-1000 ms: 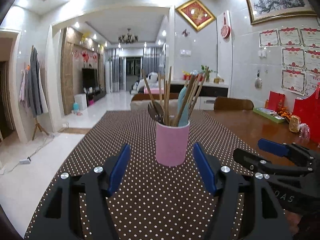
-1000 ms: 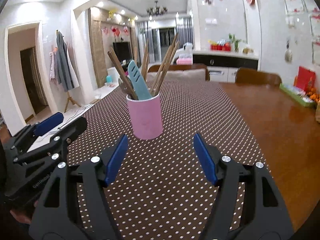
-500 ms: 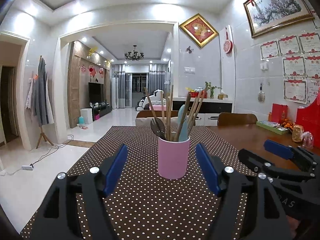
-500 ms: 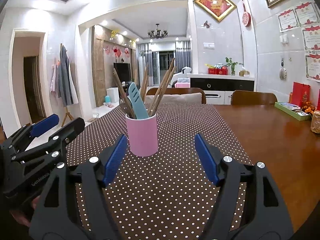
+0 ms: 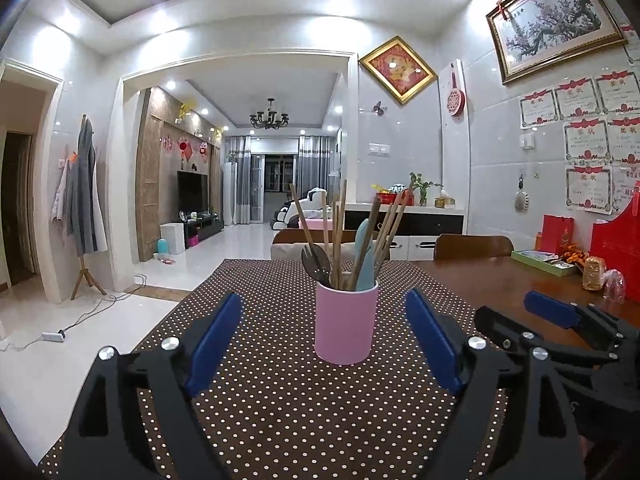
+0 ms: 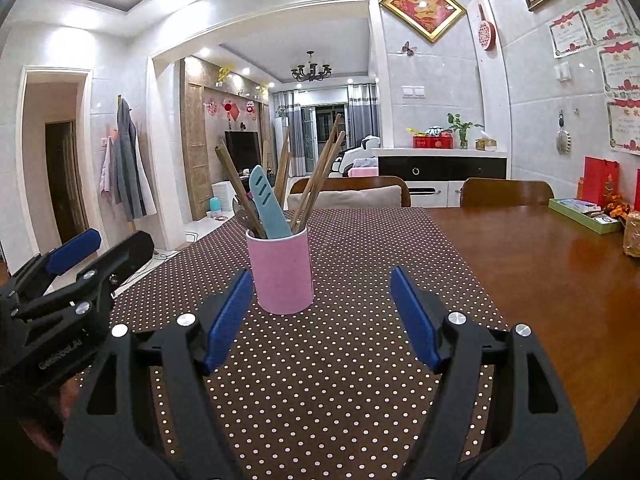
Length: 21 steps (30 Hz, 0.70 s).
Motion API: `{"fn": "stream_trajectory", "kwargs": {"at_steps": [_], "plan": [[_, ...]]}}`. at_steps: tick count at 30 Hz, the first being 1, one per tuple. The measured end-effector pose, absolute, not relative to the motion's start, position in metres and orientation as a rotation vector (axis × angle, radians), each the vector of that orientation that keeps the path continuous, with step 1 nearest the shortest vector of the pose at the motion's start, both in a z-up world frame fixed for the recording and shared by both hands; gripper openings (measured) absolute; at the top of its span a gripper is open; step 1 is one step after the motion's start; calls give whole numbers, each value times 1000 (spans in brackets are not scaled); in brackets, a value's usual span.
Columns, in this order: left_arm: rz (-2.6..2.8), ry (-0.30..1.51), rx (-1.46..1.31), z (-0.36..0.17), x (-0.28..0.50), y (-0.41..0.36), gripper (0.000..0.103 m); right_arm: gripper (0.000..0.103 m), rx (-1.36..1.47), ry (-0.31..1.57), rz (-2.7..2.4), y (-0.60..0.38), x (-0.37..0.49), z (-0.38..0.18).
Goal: Organize utensils
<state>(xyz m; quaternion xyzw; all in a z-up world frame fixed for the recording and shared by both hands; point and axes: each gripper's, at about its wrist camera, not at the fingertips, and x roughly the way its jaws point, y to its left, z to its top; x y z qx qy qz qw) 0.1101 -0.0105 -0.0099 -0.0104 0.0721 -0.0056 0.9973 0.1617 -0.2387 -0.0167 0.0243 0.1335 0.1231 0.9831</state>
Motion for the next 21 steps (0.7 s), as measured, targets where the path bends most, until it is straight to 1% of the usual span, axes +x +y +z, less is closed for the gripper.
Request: {"fn": "stream_trajectory", "kwargs": {"at_steps": [21], "plan": [[-10, 164, -22, -16, 110, -8, 86, 72, 48, 285, 245, -237, 161, -24]]}}
